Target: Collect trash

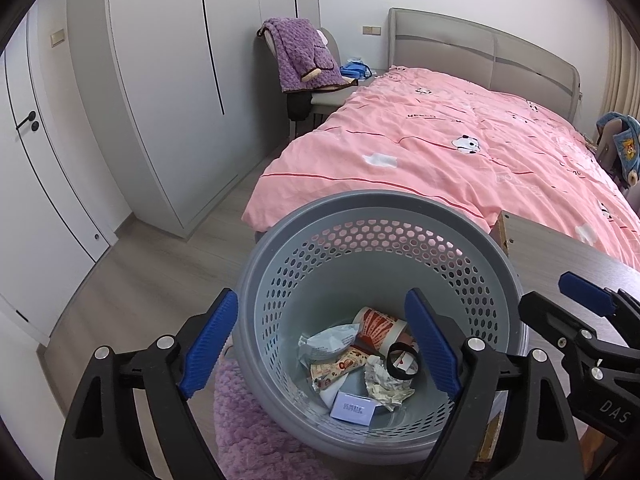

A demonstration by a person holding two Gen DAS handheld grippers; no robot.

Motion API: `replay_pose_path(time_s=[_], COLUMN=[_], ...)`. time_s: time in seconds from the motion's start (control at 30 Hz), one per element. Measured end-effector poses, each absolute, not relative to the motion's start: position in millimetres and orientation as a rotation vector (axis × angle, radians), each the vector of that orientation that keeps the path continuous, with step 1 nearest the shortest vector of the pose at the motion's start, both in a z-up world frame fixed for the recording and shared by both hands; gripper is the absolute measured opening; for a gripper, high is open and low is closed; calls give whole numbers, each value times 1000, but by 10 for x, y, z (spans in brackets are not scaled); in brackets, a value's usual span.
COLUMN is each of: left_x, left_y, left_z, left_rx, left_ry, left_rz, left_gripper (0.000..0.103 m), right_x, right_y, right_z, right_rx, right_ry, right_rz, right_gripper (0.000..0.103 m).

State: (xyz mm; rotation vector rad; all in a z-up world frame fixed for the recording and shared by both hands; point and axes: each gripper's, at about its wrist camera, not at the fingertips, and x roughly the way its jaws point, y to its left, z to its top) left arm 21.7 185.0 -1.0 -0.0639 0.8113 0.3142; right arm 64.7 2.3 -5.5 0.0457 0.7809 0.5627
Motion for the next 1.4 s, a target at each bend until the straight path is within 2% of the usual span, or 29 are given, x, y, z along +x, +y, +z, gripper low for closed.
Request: replay_pose_path(time_s=[0.23,1.4], left_x=[210,157], left_y=[1861,1846], left_z=[28,59], left_rx=[-66,-57], left_ry=[811,810], left_rz=[332,345], left_gripper=[84,84], right_x=[625,572], right_y=[4,4], right_z=[-30,3], right_rx=[37,25], right_ry=[777,763], right_rz=[539,532], right_gripper=[84,86])
